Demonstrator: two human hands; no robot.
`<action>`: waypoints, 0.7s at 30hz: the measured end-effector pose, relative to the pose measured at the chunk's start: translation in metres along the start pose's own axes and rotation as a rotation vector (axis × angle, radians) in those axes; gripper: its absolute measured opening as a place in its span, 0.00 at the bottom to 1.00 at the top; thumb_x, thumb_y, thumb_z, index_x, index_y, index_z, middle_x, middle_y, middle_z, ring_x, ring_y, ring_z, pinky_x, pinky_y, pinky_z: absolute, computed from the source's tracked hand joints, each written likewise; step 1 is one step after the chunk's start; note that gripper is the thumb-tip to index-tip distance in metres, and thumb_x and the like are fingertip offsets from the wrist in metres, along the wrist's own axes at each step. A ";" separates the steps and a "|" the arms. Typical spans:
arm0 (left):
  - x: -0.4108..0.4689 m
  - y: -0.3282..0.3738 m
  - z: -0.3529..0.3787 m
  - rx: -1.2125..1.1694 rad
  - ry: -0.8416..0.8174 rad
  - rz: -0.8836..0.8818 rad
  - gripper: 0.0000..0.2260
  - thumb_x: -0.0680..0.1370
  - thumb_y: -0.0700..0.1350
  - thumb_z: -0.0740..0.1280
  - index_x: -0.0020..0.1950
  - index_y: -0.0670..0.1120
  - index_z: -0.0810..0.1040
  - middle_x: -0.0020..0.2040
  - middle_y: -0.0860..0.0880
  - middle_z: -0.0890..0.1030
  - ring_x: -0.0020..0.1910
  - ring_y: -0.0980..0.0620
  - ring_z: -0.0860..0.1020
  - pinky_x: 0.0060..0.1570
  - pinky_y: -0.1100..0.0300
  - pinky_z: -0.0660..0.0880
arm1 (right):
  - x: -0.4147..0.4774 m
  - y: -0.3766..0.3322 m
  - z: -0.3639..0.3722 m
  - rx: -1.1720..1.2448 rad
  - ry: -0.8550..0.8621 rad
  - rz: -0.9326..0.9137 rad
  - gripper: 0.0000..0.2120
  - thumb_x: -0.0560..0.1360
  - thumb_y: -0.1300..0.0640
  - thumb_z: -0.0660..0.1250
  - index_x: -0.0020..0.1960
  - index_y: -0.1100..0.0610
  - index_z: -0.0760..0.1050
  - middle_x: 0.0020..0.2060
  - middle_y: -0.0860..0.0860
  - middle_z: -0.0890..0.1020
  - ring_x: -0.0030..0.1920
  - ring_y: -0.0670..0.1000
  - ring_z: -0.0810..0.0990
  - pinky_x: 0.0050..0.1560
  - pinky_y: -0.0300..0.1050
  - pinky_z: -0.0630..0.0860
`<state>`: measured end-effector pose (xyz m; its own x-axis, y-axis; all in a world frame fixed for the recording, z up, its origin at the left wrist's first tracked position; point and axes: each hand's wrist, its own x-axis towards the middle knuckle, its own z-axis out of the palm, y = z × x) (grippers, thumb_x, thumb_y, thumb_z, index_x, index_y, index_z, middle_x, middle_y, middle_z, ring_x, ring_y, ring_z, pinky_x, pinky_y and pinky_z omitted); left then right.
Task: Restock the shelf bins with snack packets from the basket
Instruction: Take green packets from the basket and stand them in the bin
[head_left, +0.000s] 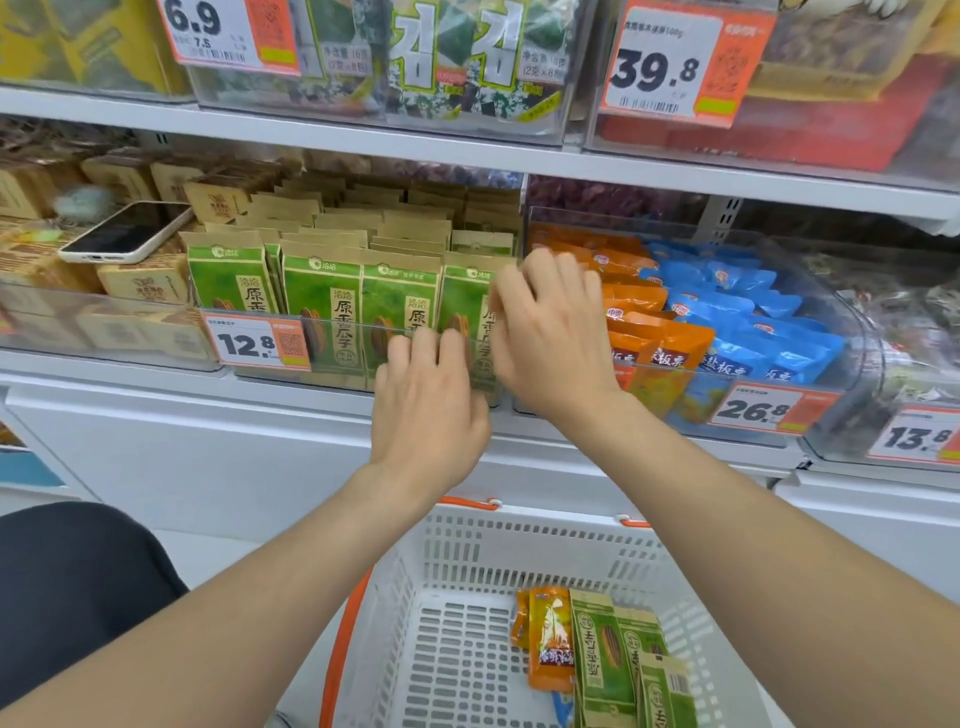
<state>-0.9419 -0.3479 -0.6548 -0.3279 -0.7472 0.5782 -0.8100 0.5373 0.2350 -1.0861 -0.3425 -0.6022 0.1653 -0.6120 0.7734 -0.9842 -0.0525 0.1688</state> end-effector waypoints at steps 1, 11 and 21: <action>-0.002 0.001 0.002 -0.006 -0.038 0.032 0.07 0.74 0.45 0.63 0.51 0.46 0.70 0.48 0.46 0.73 0.48 0.42 0.70 0.43 0.51 0.63 | -0.010 0.002 -0.004 0.043 -0.022 -0.057 0.04 0.72 0.61 0.65 0.46 0.58 0.73 0.42 0.55 0.75 0.41 0.57 0.71 0.41 0.51 0.66; -0.059 0.033 0.040 0.021 -0.840 0.242 0.09 0.82 0.48 0.61 0.58 0.48 0.76 0.54 0.44 0.81 0.52 0.40 0.80 0.44 0.52 0.74 | -0.138 0.034 -0.017 0.172 -1.403 -0.080 0.07 0.71 0.56 0.65 0.45 0.52 0.81 0.41 0.52 0.81 0.45 0.58 0.82 0.38 0.46 0.76; -0.116 0.064 0.075 0.058 -1.321 0.657 0.10 0.84 0.45 0.59 0.56 0.46 0.79 0.50 0.47 0.81 0.46 0.43 0.80 0.45 0.48 0.80 | -0.286 0.028 -0.008 0.009 -1.755 -0.433 0.11 0.75 0.52 0.75 0.51 0.55 0.76 0.42 0.50 0.74 0.44 0.55 0.77 0.40 0.50 0.78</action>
<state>-0.9923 -0.2559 -0.7653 -0.8049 -0.2051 -0.5568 -0.3517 0.9207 0.1692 -1.1605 -0.1626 -0.8134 0.1367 -0.5874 -0.7977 -0.8953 -0.4179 0.1543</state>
